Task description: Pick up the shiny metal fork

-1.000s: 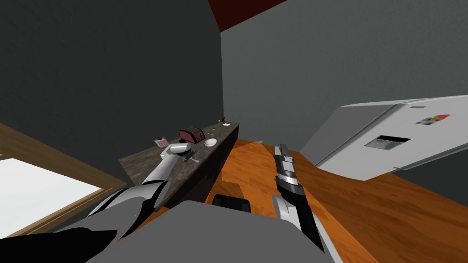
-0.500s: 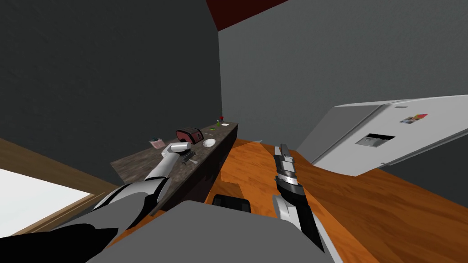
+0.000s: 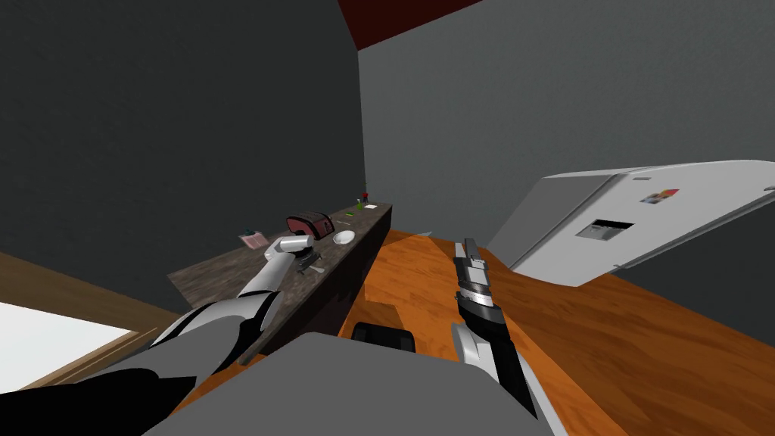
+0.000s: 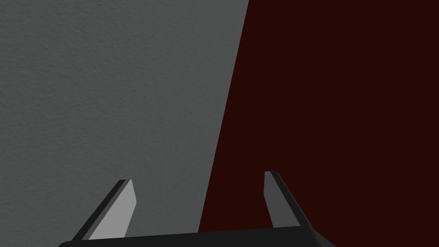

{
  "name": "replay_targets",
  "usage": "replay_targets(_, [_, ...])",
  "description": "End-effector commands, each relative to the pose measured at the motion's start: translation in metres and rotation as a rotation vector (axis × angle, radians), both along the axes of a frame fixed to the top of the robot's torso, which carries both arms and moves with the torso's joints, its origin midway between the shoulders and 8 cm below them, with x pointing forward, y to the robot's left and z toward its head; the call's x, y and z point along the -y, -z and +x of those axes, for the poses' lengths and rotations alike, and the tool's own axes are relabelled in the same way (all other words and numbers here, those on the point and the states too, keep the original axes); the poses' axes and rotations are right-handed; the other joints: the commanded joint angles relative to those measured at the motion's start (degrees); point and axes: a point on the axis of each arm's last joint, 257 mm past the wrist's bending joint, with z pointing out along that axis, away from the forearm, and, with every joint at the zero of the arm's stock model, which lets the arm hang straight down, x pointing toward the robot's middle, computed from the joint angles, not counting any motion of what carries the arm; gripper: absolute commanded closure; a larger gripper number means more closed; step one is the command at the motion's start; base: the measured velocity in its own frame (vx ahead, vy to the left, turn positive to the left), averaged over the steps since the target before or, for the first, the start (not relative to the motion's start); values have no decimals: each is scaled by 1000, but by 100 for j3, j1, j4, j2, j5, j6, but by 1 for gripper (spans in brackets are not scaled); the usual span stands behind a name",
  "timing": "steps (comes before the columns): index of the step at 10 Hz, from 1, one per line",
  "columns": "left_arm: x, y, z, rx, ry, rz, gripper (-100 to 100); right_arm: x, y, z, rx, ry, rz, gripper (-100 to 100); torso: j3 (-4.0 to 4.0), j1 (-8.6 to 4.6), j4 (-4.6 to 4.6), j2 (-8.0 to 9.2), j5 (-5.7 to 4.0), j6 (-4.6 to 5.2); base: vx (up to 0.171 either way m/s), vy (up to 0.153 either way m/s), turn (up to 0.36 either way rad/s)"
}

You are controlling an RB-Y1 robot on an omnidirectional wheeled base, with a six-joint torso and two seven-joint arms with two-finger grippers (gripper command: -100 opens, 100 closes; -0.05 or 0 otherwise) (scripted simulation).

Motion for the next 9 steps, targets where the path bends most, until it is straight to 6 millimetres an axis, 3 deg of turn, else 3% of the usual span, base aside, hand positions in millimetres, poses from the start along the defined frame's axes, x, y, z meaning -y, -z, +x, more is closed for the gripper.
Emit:
replay_targets(1, [-13,-2,-7,9,-14,2,-100,0,0,0,0,0,0,0,0,0,0,0,0,0,24,-47,-59])
replay_targets(2, [-33,2,-19,-9,-20,22,-100,0,0,0,0,0,0,0,-2,-5,-1,-3,-1,-4,25,-77,-112])
replay_targets(4, [-37,-2,-20,10,-39,10,-100,0,0,0,0,0,0,0,-1,-12,0,-2,-4,-4,12,-41,-16])
replay_targets(7, [-76,1,-46,-3,-67,35,-100,0,0,0,0,0,0,0,0,-3,0,0,-1,-3,18,-44,-101])
replay_targets(9, [-80,0,-49,10,-83,18,-100,0,0,0,0,0,0,0,-1,-7,0,-1,-2,-4,13,-36,-23])
